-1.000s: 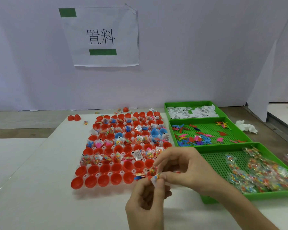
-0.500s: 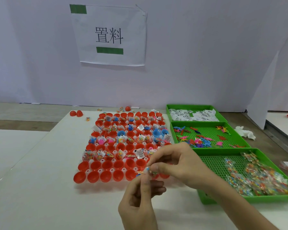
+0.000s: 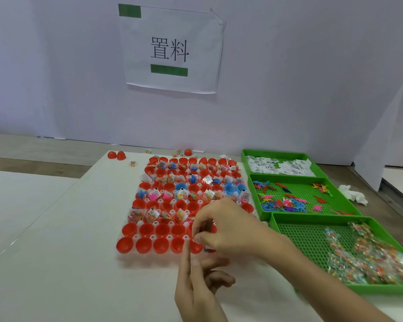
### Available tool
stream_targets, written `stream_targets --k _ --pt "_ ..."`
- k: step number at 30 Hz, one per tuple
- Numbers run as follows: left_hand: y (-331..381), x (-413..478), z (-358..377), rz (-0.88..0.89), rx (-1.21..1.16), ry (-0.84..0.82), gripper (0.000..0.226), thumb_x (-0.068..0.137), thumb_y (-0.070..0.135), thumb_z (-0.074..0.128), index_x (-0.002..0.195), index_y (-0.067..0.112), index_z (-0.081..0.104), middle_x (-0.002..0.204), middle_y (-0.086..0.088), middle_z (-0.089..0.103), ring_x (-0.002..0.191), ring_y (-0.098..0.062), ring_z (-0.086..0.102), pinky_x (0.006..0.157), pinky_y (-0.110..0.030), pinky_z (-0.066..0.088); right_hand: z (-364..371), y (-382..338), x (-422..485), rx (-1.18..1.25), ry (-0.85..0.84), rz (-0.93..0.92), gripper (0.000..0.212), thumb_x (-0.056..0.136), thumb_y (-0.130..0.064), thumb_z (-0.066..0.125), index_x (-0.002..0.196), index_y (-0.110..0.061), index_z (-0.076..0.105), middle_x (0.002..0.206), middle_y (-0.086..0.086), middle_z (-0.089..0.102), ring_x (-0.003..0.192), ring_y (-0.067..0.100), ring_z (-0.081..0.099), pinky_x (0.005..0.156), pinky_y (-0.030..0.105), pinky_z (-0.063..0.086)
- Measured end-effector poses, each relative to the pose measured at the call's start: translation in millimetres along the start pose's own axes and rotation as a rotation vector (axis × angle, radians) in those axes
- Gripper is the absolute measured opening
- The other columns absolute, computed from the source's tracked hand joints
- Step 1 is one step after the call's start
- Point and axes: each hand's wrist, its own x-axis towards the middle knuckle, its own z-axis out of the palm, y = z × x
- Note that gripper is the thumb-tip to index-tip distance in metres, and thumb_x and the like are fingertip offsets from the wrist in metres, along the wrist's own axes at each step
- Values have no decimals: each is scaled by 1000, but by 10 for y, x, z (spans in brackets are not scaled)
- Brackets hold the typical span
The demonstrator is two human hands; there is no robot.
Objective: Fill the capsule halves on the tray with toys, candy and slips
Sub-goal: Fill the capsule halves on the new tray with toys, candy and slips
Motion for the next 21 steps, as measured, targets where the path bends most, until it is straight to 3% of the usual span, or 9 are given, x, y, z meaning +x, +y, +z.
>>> stream_targets --k 8,12,15,18,21 --pt "48 -13 22 -54 37 -30 42 102 1 34 138 15 50 58 -24 64 34 -24 51 38 -25 46 123 -43 55 -77 29 60 11 89 -18 69 96 -20 78 91 -9 72 81 1 62 81 17 50" --pt "52 -11 21 -53 41 -27 43 101 1 34 136 16 52 59 -24 65 35 -25 52 38 -26 47 198 -10 66 -95 68 66 11 89 -19 71 96 -21 78 90 -11 69 77 0 58 68 8 40" --pt "49 -6 18 -64 42 -17 43 101 1 34 137 15 52 59 -24 65 35 -25 52 38 -26 47 248 10 52 -55 97 92 12 88 -19 73 98 -26 74 78 -14 66 74 1 61 75 16 47" --pt "53 -4 21 -70 41 -12 43 101 0 34 137 14 52 57 -23 64 34 -25 52 37 -26 47 283 19 37 -42 128 95 14 86 -21 73 98 -29 71 71 -16 63 73 3 61 93 31 47" --pt "75 -10 26 -71 42 -15 43 100 0 34 137 13 51 55 -22 63 33 -25 52 37 -25 47 289 51 25 -36 142 79 13 87 -24 72 99 -28 70 73 -14 64 74 4 62 87 26 49"
